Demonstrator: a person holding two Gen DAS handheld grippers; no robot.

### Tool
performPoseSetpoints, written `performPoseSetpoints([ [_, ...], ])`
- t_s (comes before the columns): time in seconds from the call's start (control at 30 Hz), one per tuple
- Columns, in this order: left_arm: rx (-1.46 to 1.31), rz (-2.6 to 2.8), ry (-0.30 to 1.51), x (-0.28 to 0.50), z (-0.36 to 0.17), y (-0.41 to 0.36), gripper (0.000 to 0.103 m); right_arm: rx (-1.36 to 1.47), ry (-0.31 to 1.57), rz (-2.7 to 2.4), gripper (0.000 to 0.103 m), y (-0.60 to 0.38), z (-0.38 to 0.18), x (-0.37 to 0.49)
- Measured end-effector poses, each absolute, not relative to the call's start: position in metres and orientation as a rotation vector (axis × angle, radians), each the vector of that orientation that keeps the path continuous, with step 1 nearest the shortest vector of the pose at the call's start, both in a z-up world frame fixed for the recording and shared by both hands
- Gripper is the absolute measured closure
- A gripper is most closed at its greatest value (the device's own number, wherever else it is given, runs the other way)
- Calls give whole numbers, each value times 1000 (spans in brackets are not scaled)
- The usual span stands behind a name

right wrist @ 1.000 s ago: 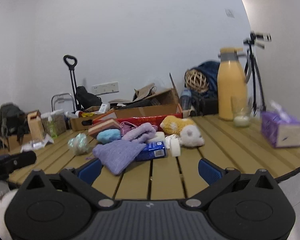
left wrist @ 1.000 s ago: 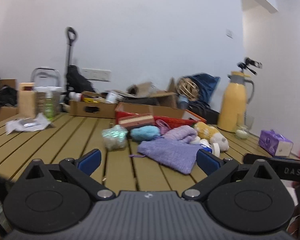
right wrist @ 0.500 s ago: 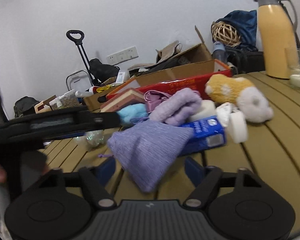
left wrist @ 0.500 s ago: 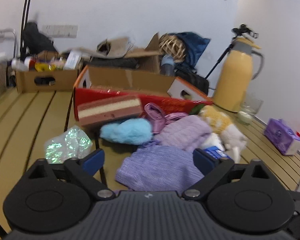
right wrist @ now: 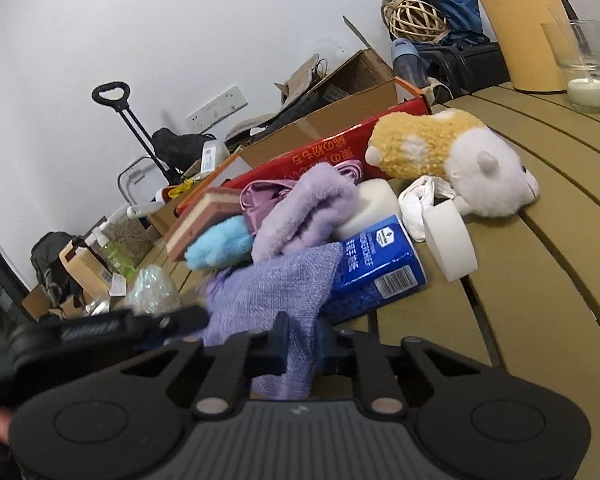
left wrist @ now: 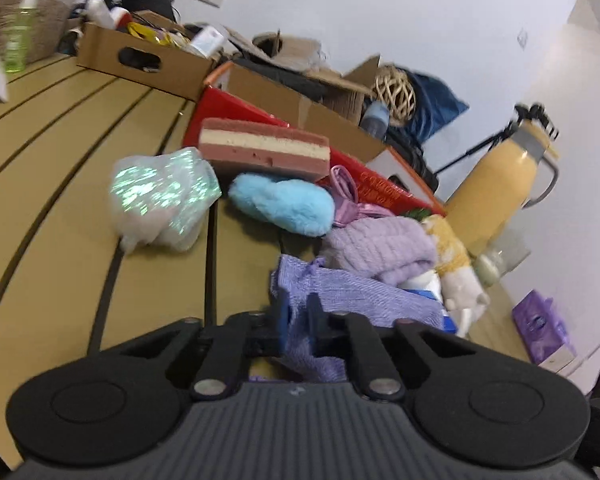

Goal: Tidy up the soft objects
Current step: 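Grasp the purple drawstring pouch with the right gripper and lift it, then carry the purple pouch into the cardboard box and open the right gripper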

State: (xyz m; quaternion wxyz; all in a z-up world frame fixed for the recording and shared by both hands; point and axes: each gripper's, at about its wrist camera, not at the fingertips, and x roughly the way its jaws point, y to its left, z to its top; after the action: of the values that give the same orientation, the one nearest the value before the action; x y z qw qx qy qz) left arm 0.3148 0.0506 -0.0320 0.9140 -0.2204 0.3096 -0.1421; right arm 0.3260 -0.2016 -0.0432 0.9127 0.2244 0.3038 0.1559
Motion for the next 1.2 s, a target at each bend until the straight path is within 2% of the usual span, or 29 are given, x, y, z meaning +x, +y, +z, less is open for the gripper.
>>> performPoseSetpoints([
  [0.1,-511,-321,605,292,-23,55,98,453,611,348,98,-201,-37,314],
  [0.33,-457,-334,491,257,9,46,98,407,557,358,99,-201,-16,280],
  [0.5,-386,-373,423,284,56,40,98,388,529,405,99,-202,18,299],
  [0.6,-361,-391,407,335,98,44,98,409,517,473,99,-202,51,347],
  [0.73,-383,-401,469,439,125,52,98,422,542,501,99,-195,88,454],
  [0.9,-367,-315,606,578,109,54,98,338,647,442,99,-164,85,596],
  [1.03,-273,-229,693,648,69,47,98,330,796,377,99,-139,45,694],
  [1.13,-255,-153,728,671,42,55,94,352,881,341,94,-129,17,738],
  [1.17,-252,-142,736,674,36,58,90,347,905,335,91,-125,9,748],
  [1.2,-249,-145,744,674,31,59,73,325,924,343,90,-120,4,752],
])
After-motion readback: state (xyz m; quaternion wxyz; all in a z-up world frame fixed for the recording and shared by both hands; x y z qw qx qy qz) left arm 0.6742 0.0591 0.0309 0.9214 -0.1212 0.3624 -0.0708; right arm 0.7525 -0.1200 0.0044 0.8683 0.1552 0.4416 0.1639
